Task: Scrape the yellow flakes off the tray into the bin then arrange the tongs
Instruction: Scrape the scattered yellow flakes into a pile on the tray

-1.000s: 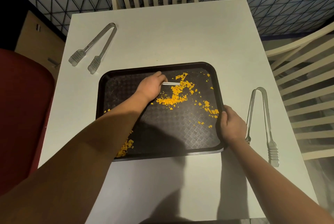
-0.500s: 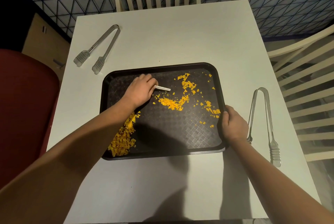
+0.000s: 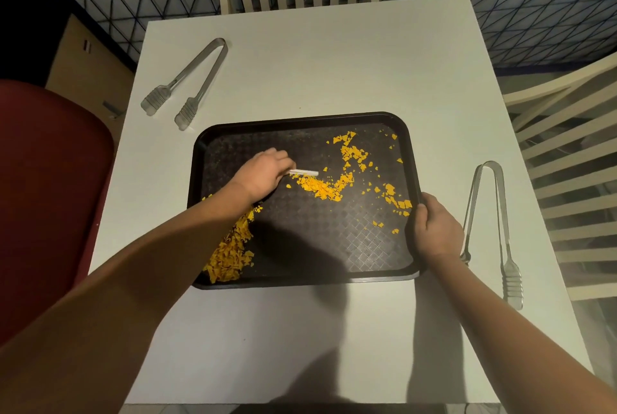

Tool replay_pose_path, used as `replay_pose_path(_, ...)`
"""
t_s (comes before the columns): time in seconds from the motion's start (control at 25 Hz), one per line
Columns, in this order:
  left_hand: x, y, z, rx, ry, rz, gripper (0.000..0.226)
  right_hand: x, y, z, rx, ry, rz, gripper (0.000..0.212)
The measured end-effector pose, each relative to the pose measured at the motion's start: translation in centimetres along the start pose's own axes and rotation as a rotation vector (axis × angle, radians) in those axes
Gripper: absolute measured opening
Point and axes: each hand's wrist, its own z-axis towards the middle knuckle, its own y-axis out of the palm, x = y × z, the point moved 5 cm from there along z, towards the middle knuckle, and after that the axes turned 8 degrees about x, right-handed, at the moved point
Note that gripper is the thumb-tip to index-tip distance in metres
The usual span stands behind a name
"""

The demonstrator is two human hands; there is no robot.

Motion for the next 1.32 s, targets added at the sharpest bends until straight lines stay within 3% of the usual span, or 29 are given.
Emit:
replay_pose_path(0.08, 0.1, -0.8, -0.8, -0.019, 0.005, 0.126, 0.025, 0.0, 0.0, 0.0, 0.003, 0.001, -0.002, 0.046)
replay_pose_path(0.16, 1.1, -2.5, -1.2, 0.117, -0.157, 0.158, 0.025, -0.1, 0.0, 0.0, 0.001, 0.004, -0.006, 0.046)
replay_pose_path(0.28, 6.7, -2.0, -1.8, 0.178, -0.356, -0.027, 0.020, 0.0, 0.0, -0.1, -0.004, 0.001, -0.013, 0.045)
replay_pose_path(0.4, 12.9, 1.5, -1.9, 0.095, -0.388, -0.198, 0.021, 0.0, 0.0, -0.1, -0.004, 0.003, -0.011, 0.045)
replay_pose_path(0.56, 15.7, 4.1, -0.7, 0.094, -0.409, -0.305, 0.030, -0.1, -0.1, -0.1, 0.001, 0.001, -0.009, 0.046)
replay_pose_path(0.68, 15.4, 4.9, -0.4, 0.099, -0.415, -0.254, 0.026, -0.2, -0.2, -0.1, 0.001, 0.001, -0.015, 0.046)
replay_pose_path(1.04, 8.9, 4.4, -4.9, 0.107, -0.754, -0.256, 0.027, -0.3, -0.3, -0.1, -0.029, 0.021, -0.016, 0.051)
replay_pose_path(1.12, 9.5, 4.0, -4.3, 0.139, -0.733, -0.275, 0.027, -0.3, -0.3, -0.1, -0.036, 0.025, -0.015, 0.051)
replay_pose_path(1.24, 14.1, 4.3, -2.0, 0.122, -0.478, -0.252, 0.024, -0.2, -0.1, -0.1, -0.042, 0.034, -0.011, 0.051)
replay_pose_path(1.32, 16.0, 4.9, -1.4, 0.105, -0.410, -0.261, 0.021, -0.2, -0.1, -0.1, -0.042, 0.029, -0.011, 0.050)
